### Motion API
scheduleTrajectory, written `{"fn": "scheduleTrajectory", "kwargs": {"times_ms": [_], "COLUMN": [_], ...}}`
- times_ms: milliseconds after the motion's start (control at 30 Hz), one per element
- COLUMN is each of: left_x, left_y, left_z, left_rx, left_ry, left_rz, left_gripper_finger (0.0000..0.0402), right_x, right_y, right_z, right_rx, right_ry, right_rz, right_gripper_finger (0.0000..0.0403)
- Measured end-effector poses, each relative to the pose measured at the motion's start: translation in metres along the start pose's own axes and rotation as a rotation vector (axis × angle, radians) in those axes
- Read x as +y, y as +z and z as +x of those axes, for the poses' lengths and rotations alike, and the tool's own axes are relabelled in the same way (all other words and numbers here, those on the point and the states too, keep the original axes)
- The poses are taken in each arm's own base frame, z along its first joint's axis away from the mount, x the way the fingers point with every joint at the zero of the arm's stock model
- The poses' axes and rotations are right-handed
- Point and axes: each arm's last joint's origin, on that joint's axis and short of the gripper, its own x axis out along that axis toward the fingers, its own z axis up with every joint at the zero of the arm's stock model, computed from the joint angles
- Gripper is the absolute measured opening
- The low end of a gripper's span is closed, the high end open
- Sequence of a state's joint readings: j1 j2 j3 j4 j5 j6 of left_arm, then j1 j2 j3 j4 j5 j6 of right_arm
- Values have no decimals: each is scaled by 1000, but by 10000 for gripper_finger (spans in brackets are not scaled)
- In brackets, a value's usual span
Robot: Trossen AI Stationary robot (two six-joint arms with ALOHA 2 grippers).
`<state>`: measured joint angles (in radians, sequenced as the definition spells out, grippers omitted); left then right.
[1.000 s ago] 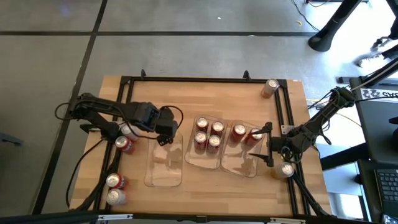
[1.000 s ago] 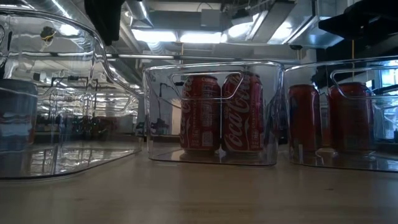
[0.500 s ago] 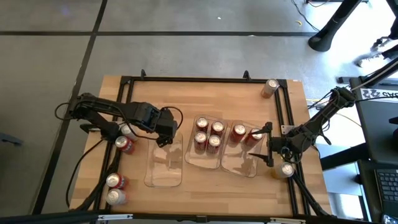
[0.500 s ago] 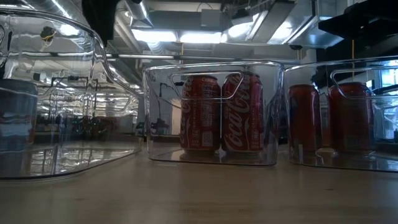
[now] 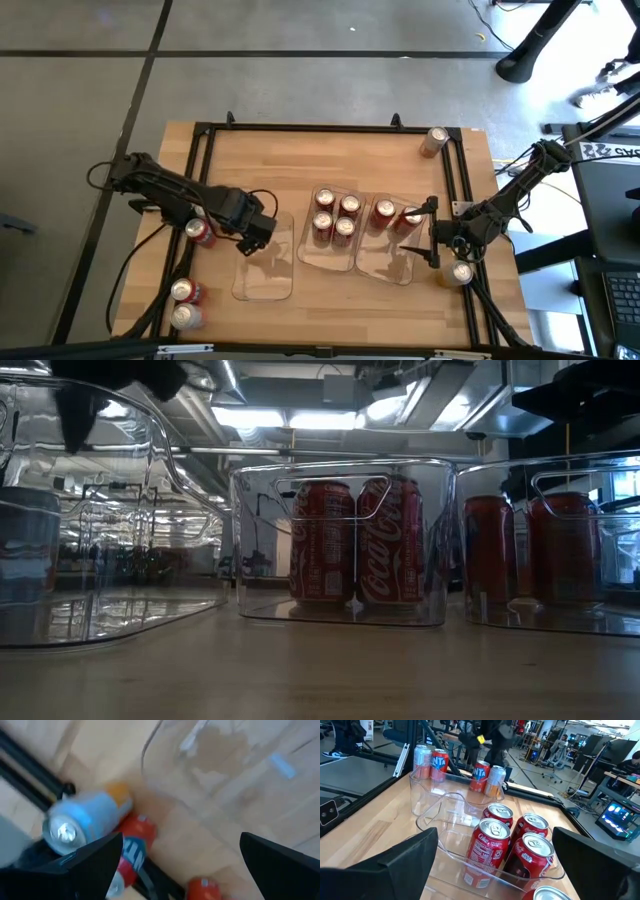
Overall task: Sort soda cans
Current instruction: Put the top red soda can into the right transparent bin
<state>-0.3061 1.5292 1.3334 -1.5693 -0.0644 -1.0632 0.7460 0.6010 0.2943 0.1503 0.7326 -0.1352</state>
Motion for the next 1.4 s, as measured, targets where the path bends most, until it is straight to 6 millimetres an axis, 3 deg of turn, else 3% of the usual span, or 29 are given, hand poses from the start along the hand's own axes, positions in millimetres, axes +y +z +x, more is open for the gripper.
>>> {"fn": "scheduleTrajectory", "kwargs": {"times_ms": [333,500,1000,1400], "left_x": [4,8,11,5], "left_y": [-15,-19,-18,-30], "left_z": [44,56,62,61], "left_rx": [231,284,249,229], "left_ry": [86,113,139,158], "left_rz": [13,63,354,363], "left_gripper_finger": [388,388,388,388], "right_x": [0,0,0,0], "right_y": [0,0,0,0], "right_z": [0,0,0,0], "right_rx": [-3,-4,-4,-3], "right_ry": [0,0,0,0], "right_rz": [2,2,-1,-1], "right_gripper_finger": [390,390,390,390]}}
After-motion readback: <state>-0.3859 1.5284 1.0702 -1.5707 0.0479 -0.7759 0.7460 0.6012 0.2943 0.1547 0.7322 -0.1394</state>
